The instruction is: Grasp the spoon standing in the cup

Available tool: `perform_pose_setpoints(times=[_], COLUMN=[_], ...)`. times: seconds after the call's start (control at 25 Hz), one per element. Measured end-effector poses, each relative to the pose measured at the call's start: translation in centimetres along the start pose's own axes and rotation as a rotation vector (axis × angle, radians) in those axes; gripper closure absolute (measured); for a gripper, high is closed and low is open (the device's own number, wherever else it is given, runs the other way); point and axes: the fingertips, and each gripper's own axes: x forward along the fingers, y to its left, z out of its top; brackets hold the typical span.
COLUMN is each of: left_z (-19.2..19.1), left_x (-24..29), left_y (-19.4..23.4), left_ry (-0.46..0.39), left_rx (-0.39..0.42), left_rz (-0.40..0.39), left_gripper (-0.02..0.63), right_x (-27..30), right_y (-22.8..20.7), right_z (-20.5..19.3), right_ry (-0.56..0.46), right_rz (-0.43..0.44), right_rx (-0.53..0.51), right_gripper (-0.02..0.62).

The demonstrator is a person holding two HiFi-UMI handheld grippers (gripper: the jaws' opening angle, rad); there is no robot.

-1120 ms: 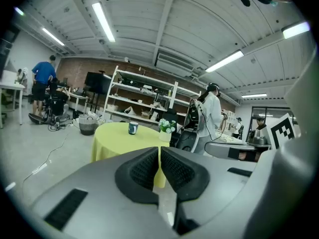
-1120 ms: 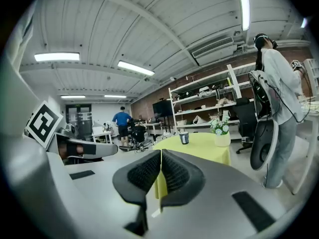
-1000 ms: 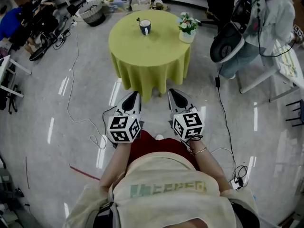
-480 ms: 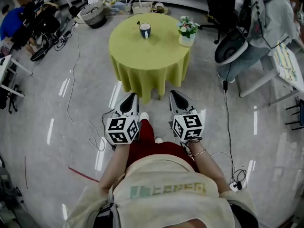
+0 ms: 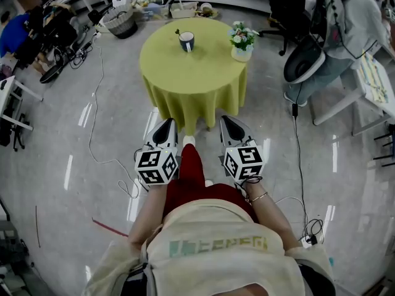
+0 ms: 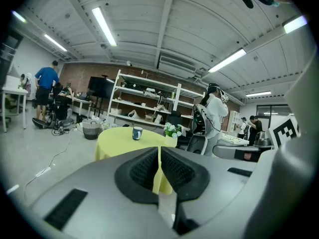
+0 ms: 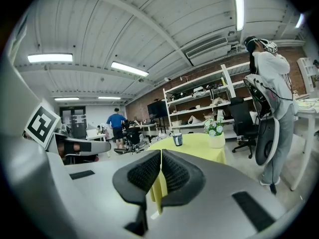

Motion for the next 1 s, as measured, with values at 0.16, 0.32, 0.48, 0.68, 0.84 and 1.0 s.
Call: perform_pose_setpoints(times=[0.16, 0.32, 0.48, 0.68, 0.84, 1.0], left_z=[-0.1, 0.0, -0.4, -0.2, 0.1, 0.1], left_x=[1.6, 3.4, 5.5, 8.8, 10.6, 12.1], left_y=[0.4, 1.3, 2.2, 3.2, 4.0, 5.1], left_ry=[0.009, 0.020, 0.037, 0.046, 0.057, 0.065], left_rx=[-0.002, -0.012, -0.024, -0.043, -0.041, -0.037], left_rz=[-0.006, -0.011, -0.012, -0.022, -0.028, -0.025], left_gripper=[0.571, 0.571, 0.571, 0.571, 0.571, 0.571], right_x=[1.2, 2.9, 4.7, 7.2, 9.0, 10.9], right_y=[-0.9, -1.8, -2.8, -4.2, -4.5, -4.7], right_z=[-0.1, 0.1, -0.3, -0.2, -0.1, -0.5], right_ry=[0.009, 0.016, 0.037, 0.057, 0.069, 0.086], right_rz=[-0.009, -0.023, -0.031, -0.041, -0.038, -0.036], right_rx=[0.002, 0.006, 0.004, 0.003, 0.000, 0.001], right_gripper=[0.558, 0.558, 0.558, 0.558, 0.558, 0.558])
